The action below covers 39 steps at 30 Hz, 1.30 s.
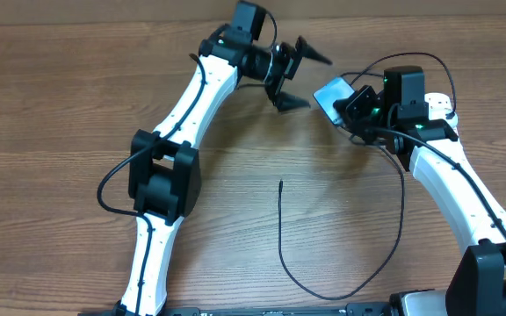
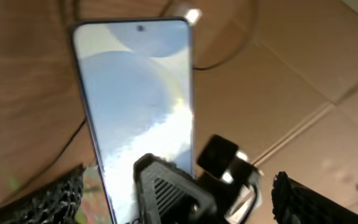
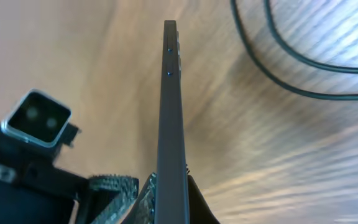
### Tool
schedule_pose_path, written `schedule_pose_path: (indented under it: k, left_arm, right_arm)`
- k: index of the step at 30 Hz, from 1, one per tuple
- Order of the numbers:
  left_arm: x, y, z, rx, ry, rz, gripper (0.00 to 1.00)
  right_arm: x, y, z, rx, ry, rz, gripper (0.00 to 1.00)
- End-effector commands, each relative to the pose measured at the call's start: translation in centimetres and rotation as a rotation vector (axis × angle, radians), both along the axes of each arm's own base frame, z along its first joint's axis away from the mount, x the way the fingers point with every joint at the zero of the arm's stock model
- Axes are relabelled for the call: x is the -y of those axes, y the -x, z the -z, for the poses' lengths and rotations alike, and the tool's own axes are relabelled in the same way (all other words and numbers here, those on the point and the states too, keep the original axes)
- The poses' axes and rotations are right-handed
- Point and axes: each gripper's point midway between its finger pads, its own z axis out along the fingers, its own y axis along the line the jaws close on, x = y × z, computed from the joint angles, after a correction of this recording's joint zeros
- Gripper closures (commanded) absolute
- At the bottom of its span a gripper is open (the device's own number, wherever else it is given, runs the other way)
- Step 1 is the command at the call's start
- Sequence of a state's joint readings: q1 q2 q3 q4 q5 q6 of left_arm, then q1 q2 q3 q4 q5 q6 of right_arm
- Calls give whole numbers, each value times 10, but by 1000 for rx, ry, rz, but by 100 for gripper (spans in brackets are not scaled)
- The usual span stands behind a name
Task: Plug charger to phone and switch on socket
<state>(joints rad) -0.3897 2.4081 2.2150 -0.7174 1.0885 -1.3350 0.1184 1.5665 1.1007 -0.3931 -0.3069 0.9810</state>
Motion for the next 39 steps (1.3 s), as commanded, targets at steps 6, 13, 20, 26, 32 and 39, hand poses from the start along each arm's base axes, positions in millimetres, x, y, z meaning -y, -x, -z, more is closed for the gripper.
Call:
schedule_pose_path:
  k: [6, 13, 20, 26, 32, 39]
  left_arm:
    - [0, -7, -68, 230, 73, -4, 0]
    - [-2, -14, -73, 265, 90, -15, 0]
    - [0, -18, -80, 288, 108, -24, 0]
    - [2, -37, -91, 406, 112, -79, 0]
    - [0, -47, -91, 331, 98, -157, 0]
    - [-1, -66, -104, 420, 108, -236, 0]
  right_arm:
    - [-16, -25, -45, 51, -291, 128, 96]
    - [-17, -43, -76, 183, -348, 133, 96]
    - [-14, -53, -94, 250, -391, 172, 96]
    - [-22, -50, -98, 191, -502, 187, 96]
    - [-34, -51, -126, 247, -605, 120, 96]
    - [-35, -51, -132, 211, -686, 152, 96]
